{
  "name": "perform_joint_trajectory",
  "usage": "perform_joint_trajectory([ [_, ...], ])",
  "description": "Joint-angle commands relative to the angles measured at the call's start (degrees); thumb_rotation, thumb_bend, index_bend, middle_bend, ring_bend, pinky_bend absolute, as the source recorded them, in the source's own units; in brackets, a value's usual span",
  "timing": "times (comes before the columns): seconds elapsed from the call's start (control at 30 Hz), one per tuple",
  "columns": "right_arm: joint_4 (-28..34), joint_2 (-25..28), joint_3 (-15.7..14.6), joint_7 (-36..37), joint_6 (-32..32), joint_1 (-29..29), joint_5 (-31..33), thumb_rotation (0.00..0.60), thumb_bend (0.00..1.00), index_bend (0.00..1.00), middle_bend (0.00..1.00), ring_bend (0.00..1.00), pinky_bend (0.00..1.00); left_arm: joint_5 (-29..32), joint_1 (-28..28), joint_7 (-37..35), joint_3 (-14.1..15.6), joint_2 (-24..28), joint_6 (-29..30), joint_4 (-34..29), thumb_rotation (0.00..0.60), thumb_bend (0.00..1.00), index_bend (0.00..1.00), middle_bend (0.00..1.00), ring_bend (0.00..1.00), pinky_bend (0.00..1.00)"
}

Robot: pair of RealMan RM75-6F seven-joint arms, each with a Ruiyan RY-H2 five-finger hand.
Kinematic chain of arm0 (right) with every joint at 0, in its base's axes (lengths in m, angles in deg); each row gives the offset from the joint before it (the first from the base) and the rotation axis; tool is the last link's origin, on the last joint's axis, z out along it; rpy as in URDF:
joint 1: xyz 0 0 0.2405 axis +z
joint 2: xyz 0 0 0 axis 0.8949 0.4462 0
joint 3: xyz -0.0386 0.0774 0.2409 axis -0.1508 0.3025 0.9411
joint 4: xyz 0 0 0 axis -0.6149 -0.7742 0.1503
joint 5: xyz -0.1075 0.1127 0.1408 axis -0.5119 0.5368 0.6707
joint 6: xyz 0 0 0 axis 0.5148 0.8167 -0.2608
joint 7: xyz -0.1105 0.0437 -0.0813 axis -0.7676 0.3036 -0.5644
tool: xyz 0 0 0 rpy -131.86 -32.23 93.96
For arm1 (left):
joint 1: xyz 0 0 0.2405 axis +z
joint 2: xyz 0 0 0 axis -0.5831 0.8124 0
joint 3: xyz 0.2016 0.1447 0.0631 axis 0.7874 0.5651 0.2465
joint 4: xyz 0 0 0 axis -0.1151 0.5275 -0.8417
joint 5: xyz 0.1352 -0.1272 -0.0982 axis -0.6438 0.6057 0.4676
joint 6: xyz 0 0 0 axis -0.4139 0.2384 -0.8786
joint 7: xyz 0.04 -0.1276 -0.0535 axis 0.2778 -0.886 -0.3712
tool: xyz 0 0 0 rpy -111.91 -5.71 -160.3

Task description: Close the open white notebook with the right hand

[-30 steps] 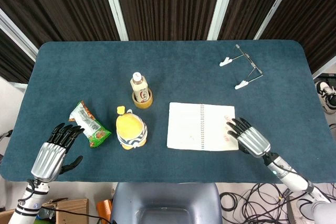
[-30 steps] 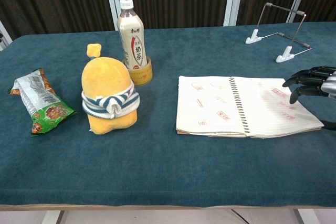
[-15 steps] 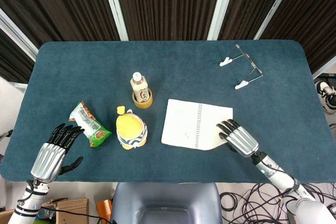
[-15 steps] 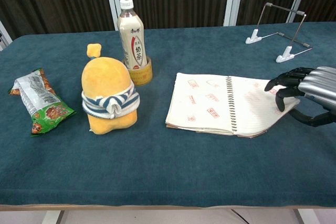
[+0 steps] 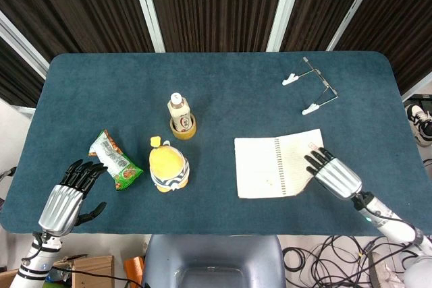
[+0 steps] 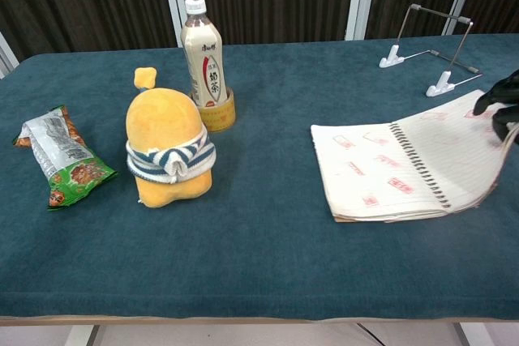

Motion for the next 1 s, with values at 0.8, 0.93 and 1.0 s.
perform_joint_trajectory([
  [0.8, 3.6, -1.2, -7.8, -9.9, 2.5, 16.7, -14.3, 0.600, 0.49, 0.68, 0.29, 0.20, 0.20, 0.1, -0.1, 1.4, 0.3, 0.4, -1.0, -1.1, 0.600, 0.24, 0.18, 0.17, 0.12, 0.11],
  [0.93, 5.5, -3.2, -5.6, -12.7, -2.8, 15.8, -10.8, 0.600, 0.42, 0.36, 0.19, 0.07, 0.07, 0.1, -0.2, 1.2, 0.3, 0.3, -1.3, -1.0, 0.600, 0.24, 0.18, 0.17, 0.12, 0.11],
  [1.0, 9.3, -3.2, -4.1, -14.3, -4.8, 15.0, -8.6, 0.600, 0.35, 0.13, 0.07, 0.01, 0.01, 0.0, -0.2, 1.3, 0.3, 0.3, -1.3, -1.0, 0.600, 0.24, 0.18, 0.17, 0.12, 0.11],
])
